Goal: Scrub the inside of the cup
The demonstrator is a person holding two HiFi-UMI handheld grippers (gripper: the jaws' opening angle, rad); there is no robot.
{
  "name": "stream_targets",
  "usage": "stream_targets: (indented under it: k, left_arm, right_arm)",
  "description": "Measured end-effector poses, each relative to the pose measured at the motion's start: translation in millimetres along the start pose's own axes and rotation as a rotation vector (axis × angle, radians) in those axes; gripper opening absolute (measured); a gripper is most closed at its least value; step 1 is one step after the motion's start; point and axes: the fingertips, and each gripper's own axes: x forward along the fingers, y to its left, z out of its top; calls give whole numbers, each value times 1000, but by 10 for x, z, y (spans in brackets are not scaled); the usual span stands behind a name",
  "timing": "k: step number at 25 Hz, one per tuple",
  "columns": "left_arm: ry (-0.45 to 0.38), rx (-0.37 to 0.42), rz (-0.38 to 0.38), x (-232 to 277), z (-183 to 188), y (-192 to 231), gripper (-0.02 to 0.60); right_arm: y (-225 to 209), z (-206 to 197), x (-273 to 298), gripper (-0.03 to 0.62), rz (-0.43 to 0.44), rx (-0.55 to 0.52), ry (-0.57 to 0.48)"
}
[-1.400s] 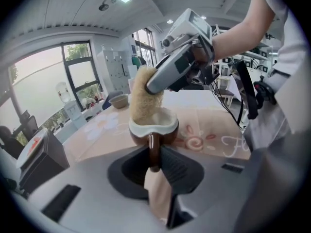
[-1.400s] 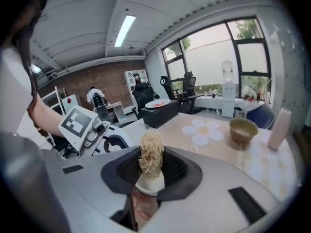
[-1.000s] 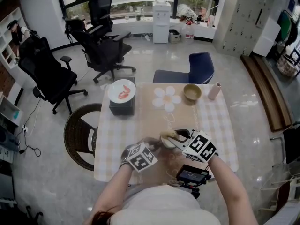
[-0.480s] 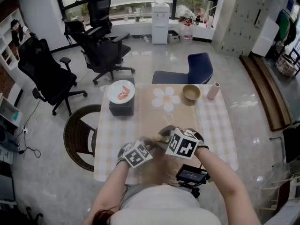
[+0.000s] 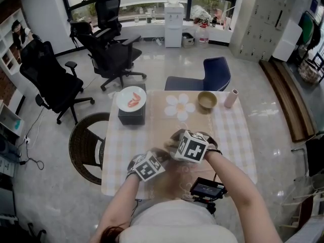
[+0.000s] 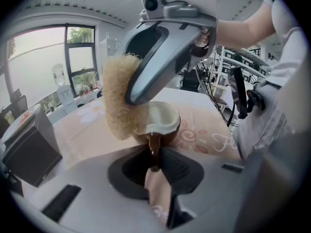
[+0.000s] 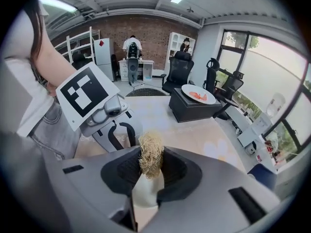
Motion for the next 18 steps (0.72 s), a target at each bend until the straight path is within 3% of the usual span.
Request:
stream_targets:
  k: [9, 18]
  left_arm:
    - [-2, -5, 3, 11, -21, 11, 58]
    - [-3, -10, 3, 2, -14, 13, 58]
  right_arm:
    - [-236, -97, 53, 91, 39, 181, 0]
    - [-525, -330, -67, 91, -2, 408, -28]
